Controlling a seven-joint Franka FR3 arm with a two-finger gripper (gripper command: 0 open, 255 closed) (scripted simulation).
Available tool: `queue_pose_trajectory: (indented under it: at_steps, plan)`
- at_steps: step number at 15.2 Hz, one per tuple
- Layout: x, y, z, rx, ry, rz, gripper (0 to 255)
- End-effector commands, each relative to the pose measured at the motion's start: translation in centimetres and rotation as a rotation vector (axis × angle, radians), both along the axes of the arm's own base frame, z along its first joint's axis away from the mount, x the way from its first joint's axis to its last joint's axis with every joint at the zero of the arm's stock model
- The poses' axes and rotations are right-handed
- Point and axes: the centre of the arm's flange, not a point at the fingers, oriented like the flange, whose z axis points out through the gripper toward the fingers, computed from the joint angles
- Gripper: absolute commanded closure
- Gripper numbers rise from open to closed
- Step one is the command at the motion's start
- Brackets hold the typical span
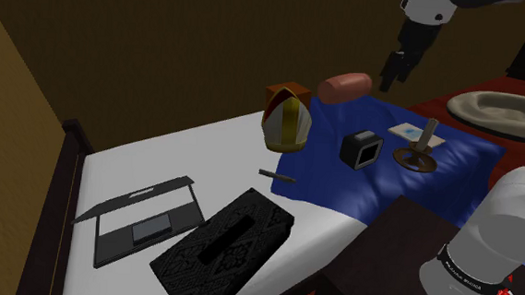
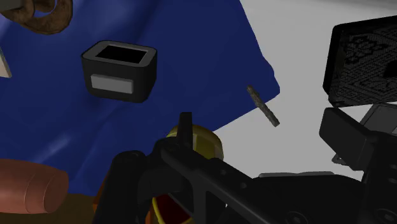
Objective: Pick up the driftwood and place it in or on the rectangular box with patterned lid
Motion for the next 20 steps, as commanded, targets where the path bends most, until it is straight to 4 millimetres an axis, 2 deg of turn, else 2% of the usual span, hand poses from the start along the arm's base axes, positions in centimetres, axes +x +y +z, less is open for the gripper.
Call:
queue_pose_trajectory:
  at_steps: [1, 10, 20]
  plan:
    - [0.0, 0.0, 0.0, 0.0, 0.0, 0.0, 0]
    - [8.1, 2.1, -8.8, -0.043, 0.033, 0.162, 0]
    - [16.2, 5.5, -19.0, -0.09, 0.069, 0.341, 0]
